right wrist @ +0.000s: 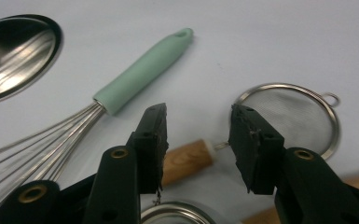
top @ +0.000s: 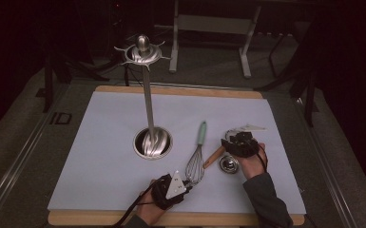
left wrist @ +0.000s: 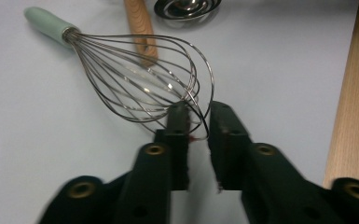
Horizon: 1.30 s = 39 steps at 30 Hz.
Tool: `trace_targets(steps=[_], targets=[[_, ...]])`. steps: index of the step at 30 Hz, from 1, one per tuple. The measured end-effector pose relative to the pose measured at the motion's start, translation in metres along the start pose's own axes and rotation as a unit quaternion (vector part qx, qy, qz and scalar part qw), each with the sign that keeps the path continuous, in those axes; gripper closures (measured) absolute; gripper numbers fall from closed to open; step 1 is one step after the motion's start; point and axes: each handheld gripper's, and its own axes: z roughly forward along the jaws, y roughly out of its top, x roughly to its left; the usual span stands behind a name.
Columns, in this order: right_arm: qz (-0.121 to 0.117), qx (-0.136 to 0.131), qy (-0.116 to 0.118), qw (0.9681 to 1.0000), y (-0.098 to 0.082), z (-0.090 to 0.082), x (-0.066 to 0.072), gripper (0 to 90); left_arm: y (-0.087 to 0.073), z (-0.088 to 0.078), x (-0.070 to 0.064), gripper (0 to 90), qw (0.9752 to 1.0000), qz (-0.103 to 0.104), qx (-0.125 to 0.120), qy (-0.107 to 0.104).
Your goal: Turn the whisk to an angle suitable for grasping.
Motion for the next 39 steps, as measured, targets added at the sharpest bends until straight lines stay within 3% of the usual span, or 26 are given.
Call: trace_targets(steps=[8,14,21,25,29,39], targets=[[-0.006,-0.001,0.011,0.9999,0.008,0.005,0.011,55.3,-0.011,-0.021,0.007,64.3,0.9998,-0.019,-0.007,0.001],[-0.010,-0.001,0.015,0.9998,0.010,0.006,0.015,54.9,-0.016,-0.035,0.010,61.6,0.9995,-0.023,-0.013,0.018],[-0.009,0.001,0.021,0.9997,0.015,0.011,0.020,54.4,-0.028,-0.049,0.038,60.4,0.9961,-0.062,-0.018,0.060],[-0.010,0.006,0.025,0.9996,0.018,0.018,0.023,54.4,-0.037,-0.055,0.059,60.3,0.9920,-0.087,-0.011,0.091],[-0.003,0.009,0.038,0.9992,0.023,0.025,0.028,54.6,-0.047,-0.061,0.079,60.1,0.9856,-0.117,-0.002,0.123],[0.029,0.023,0.063,0.9974,0.037,0.050,0.034,54.8,-0.073,-0.076,0.116,58.1,0.9700,-0.157,0.020,0.185]])
